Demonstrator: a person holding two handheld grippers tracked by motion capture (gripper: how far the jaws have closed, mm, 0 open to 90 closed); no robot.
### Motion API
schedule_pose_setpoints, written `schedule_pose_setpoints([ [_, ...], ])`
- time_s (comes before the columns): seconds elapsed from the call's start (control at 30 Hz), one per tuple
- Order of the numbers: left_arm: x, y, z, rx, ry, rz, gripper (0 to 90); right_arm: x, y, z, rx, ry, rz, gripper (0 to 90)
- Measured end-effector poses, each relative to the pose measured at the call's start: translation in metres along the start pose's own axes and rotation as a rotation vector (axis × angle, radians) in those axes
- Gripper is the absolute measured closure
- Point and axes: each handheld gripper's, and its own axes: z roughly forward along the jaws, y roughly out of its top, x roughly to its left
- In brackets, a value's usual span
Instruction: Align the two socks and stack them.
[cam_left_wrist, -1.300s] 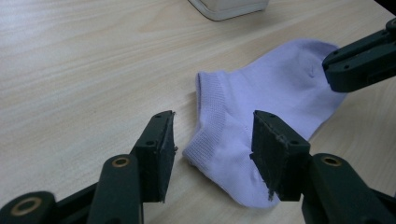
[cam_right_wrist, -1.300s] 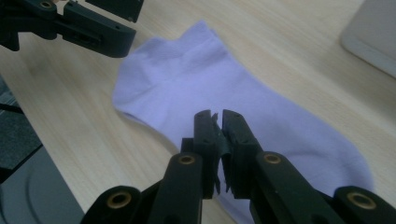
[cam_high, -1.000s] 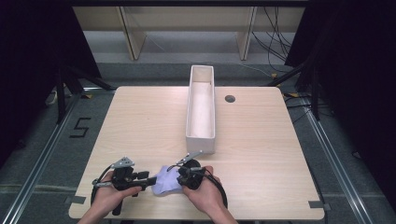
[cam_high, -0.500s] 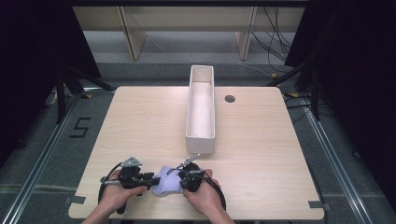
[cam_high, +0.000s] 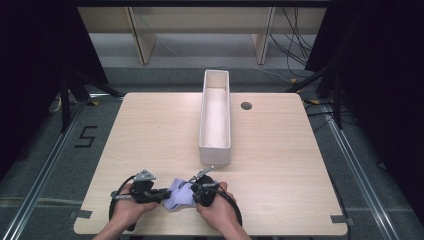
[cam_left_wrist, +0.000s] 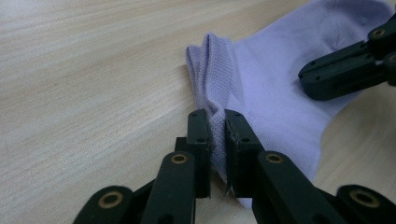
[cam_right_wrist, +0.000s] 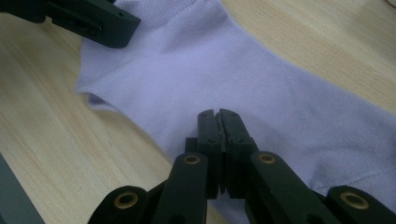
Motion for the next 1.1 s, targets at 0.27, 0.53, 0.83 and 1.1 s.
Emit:
schedule_pose_setpoints([
  [0.27, -0.004, 0.018, -0.016, -0.034, -0.062, -0.022, 81.6, 0.001, 0.000, 0.000, -0.002, 0.006, 0.019, 87.7],
  [0.53, -0.012, 0.031, -0.023, -0.037, -0.127, -0.020, 81.5, 0.000, 0.001, 0.001, -0.011, 0.007, -0.006, 87.6],
  [0.83, -0.020, 0.040, -0.024, -0.053, -0.160, -0.021, 81.4, 0.003, 0.002, 0.003, -0.021, 0.021, 0.009, 86.8],
  [1.1, -0.017, 0.042, -0.029, -0.030, -0.157, -0.004, 81.3, -0.019, 0.003, -0.028, -0.094, 0.003, 0.079, 80.5],
])
